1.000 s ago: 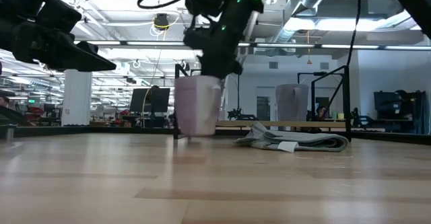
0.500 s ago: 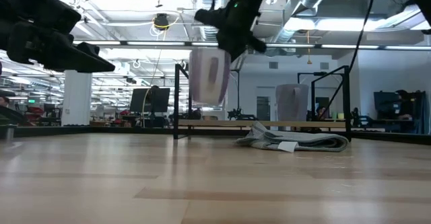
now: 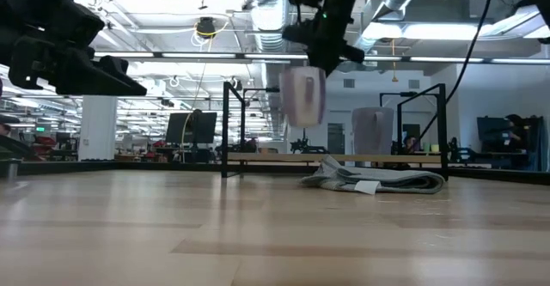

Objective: Stack small to large cups/mugs on shelf
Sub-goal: Put the top purple mug on the shelf

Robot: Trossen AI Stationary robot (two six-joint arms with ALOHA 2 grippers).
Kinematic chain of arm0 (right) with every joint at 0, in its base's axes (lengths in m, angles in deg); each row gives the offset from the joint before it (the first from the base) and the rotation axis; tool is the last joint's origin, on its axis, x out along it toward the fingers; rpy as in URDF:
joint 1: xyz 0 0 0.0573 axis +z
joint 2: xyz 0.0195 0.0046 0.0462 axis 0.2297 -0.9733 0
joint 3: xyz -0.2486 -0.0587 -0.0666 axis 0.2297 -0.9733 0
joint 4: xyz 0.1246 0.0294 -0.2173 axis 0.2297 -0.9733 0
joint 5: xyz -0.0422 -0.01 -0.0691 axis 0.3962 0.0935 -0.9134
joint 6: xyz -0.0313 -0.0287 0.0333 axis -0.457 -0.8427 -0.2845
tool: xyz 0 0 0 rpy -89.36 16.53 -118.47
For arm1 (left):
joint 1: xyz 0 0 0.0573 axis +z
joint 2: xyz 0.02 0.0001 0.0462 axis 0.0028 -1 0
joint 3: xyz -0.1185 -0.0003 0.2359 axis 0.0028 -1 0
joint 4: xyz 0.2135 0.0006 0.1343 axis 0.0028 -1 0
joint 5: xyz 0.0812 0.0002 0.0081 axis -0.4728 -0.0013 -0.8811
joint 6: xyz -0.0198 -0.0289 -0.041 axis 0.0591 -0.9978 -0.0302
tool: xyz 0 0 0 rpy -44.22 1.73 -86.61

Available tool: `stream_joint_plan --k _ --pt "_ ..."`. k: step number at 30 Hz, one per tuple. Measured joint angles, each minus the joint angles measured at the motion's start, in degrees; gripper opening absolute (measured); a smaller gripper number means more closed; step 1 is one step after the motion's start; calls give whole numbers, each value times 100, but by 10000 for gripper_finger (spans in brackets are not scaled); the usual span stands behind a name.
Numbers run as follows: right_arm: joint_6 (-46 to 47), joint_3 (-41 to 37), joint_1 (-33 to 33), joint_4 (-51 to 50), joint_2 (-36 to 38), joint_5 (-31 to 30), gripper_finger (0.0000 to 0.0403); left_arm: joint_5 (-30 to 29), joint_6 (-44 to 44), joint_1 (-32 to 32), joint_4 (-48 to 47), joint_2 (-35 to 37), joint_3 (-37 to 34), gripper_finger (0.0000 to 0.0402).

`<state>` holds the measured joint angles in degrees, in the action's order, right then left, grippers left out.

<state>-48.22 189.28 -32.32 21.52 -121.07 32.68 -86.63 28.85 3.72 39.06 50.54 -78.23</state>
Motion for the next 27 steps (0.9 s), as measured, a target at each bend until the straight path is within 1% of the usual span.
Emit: stream_joint_plan --k 2,4,7,10,13,15,19,27 --pt "-202 -29 -202 -42 -49 27 23 -13 -2 0 0 2 0 199" --pt "-370 -119 -438 197 -74 267 23 -16 2 1 2 2 0 199" --pt "-566 -265 -726 299 -77 393 23 -27 0 0 2 1 0 199" --pt "-727 -283 -968 387 -80 444 23 -41 -21 2 2 2 0 199" --pt "-976 -337 -1185 552 -83 707 23 -55 -44 2 2 2 0 199" --pt "-1107 -339 -1304 555 -83 733 23 -79 -44 0 5 2 -2 199" --pt "-1213 -339 -1462 575 -81 912 23 -103 -84 1 8 2 -2 199" --pt "-1423 -339 -1561 575 -81 1017 23 -168 -345 0 57 2 -5 199"
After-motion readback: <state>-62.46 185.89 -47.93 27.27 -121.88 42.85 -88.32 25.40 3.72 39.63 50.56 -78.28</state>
